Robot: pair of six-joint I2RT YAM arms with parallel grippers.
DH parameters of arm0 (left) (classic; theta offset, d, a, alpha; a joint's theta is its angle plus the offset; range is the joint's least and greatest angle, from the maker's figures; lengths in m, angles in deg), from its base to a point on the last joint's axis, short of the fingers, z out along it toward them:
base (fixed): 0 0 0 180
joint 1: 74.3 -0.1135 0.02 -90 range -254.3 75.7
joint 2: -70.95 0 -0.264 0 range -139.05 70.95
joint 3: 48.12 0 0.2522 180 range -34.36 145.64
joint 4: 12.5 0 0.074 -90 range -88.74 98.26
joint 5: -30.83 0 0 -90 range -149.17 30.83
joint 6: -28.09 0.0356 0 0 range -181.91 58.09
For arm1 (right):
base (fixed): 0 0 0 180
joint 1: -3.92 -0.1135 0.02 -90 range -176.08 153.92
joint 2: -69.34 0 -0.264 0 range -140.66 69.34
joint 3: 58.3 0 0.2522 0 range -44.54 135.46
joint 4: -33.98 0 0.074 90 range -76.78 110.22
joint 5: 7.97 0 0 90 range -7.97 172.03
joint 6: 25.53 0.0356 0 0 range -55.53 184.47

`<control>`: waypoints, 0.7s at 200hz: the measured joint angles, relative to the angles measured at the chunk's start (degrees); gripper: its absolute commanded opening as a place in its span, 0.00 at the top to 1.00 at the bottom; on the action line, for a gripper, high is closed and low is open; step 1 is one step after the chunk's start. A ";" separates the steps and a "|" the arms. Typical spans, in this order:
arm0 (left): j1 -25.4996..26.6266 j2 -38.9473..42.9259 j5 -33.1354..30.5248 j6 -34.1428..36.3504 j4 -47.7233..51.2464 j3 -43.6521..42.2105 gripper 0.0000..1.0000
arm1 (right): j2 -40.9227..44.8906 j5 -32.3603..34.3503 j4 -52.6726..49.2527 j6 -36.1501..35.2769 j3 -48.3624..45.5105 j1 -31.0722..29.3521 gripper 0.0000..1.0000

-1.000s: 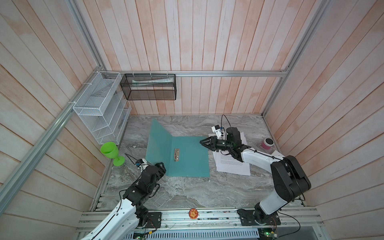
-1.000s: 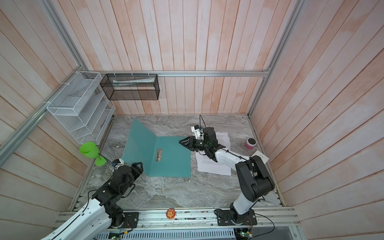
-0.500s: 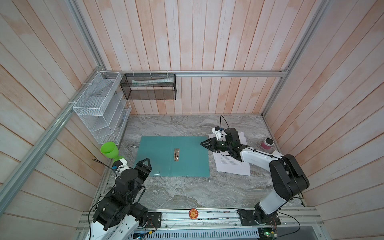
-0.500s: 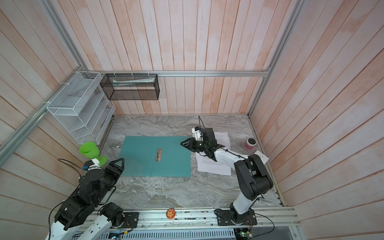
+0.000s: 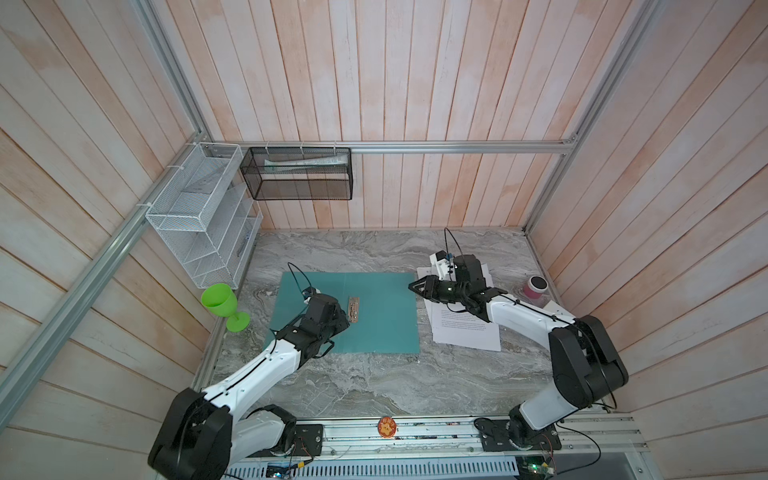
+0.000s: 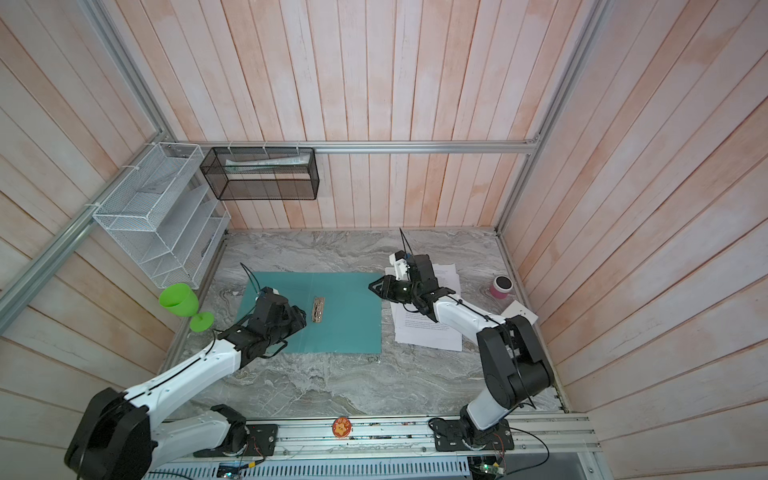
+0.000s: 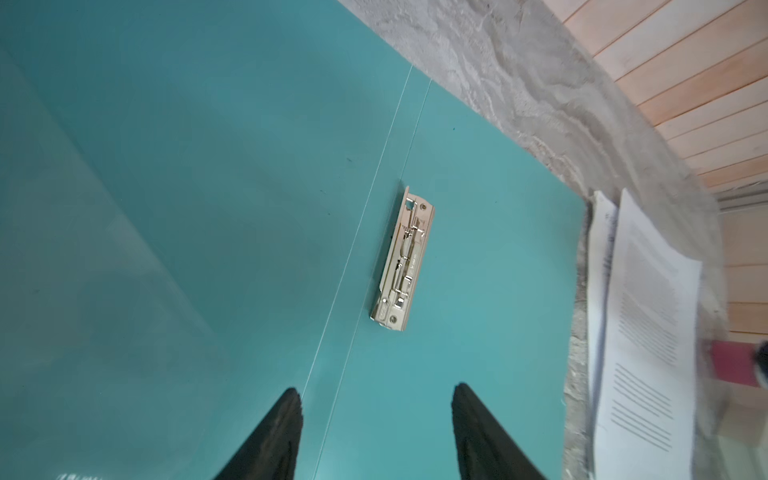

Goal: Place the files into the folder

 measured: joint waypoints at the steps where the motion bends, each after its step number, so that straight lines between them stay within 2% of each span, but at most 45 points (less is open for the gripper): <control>1: 0.00 -0.72 0.04 0.24 -0.35 0.15 0.43 | 0.13 0.07 -0.04 -0.07 -0.04 0.07 0.67; 67: 0.15 -23.08 -1.07 6.93 -10.10 8.96 0.52 | 6.56 2.16 -2.86 -2.34 -5.79 7.96 0.67; 140: 2.60 -32.24 -1.95 8.35 -16.72 14.34 0.60 | 13.07 2.34 -5.38 -4.07 -8.26 16.87 0.68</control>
